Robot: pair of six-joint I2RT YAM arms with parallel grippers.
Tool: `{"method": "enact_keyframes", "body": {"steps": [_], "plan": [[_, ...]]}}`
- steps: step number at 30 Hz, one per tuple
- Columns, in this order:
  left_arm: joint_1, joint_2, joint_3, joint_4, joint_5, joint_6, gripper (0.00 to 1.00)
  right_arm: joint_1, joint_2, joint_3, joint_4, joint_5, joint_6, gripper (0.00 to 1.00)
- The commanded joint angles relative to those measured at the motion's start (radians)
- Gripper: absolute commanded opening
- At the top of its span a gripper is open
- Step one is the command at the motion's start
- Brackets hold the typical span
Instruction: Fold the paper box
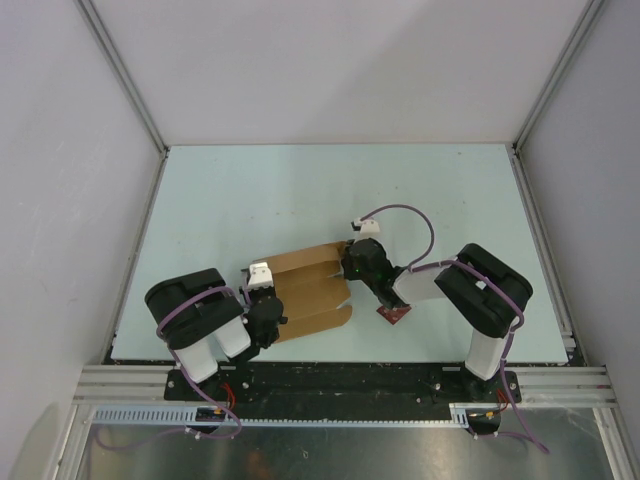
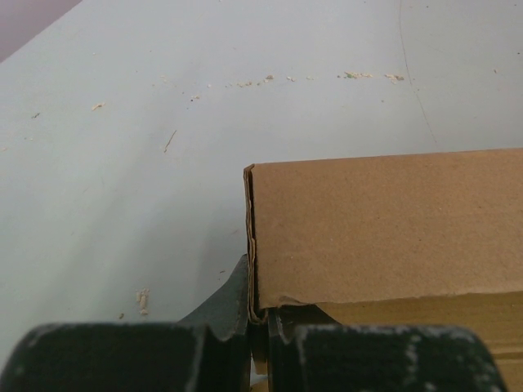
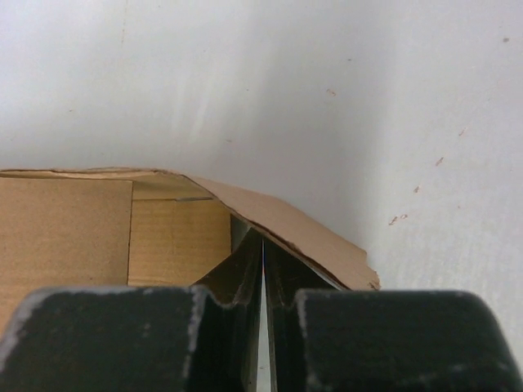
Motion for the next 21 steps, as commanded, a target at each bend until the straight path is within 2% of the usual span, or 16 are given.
{"method": "enact_keyframes", "body": {"steps": [1, 15, 21], "plan": [[-0.006, 0.01, -0.007, 0.343, -0.024, -0.004, 0.0, 0.006, -0.009, 0.029, -0.068, 0.08, -0.035, 0.07], [-0.008, 0.015, -0.009, 0.343, -0.022, -0.007, 0.0, -0.011, 0.009, 0.029, 0.019, -0.159, -0.029, 0.08], [-0.008, 0.016, -0.009, 0.343, -0.022, -0.007, 0.0, -0.019, 0.006, 0.027, 0.035, -0.202, -0.009, 0.08]]}}
